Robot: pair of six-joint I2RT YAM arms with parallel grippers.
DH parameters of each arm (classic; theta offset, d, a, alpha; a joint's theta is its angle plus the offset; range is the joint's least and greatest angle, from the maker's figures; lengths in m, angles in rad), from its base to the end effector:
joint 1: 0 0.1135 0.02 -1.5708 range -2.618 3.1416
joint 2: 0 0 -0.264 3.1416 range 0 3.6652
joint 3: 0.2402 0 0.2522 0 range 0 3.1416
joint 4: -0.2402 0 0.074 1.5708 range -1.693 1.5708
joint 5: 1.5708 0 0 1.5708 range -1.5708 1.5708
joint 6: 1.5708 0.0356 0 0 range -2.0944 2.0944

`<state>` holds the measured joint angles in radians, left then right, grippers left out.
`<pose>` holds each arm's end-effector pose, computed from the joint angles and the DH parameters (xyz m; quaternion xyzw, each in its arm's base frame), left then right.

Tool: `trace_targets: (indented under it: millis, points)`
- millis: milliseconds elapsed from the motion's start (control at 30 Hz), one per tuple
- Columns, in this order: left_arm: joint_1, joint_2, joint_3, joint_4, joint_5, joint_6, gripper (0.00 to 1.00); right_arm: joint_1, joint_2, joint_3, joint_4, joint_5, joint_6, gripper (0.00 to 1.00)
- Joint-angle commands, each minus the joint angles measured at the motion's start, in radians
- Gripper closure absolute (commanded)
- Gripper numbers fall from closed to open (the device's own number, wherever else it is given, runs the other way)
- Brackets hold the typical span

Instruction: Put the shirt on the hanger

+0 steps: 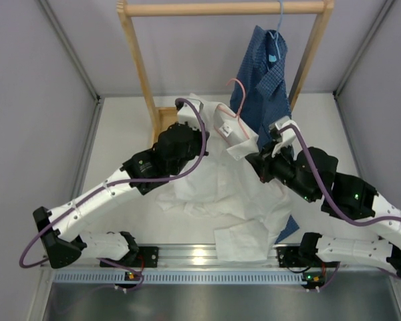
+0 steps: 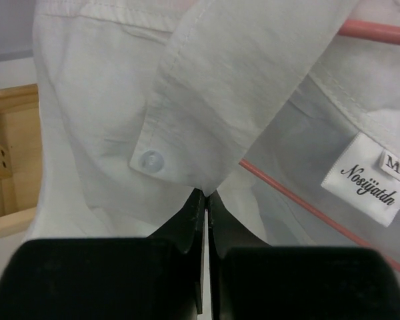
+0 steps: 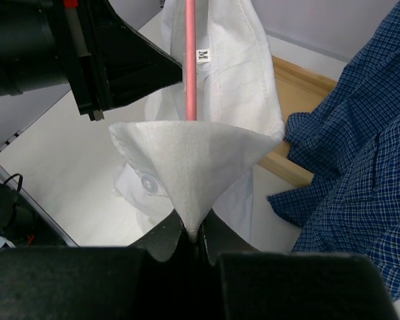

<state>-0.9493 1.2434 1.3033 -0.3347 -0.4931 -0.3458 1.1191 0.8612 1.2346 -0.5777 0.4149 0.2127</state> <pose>0.1752 -0.2157 0.4094 0.0891 0.7820 -0.1979 0.5842 0.0821 0.1364 0.4374 -0.2154 0.7392 0.2560 0.5845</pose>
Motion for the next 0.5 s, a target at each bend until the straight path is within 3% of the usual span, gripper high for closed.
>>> trace_targets:
  millis: [0, 467]
  points:
    - [-0.002, -0.038, 0.039, 0.074, 0.068, -0.009, 1.0, 0.019, 0.007, -0.006, 0.107, 0.042, -0.002, 1.0]
    - [-0.003, -0.004, 0.159, -0.073, 0.43, -0.076, 1.0, 0.019, 0.134, 0.011, 0.171, 0.194, -0.108, 1.0]
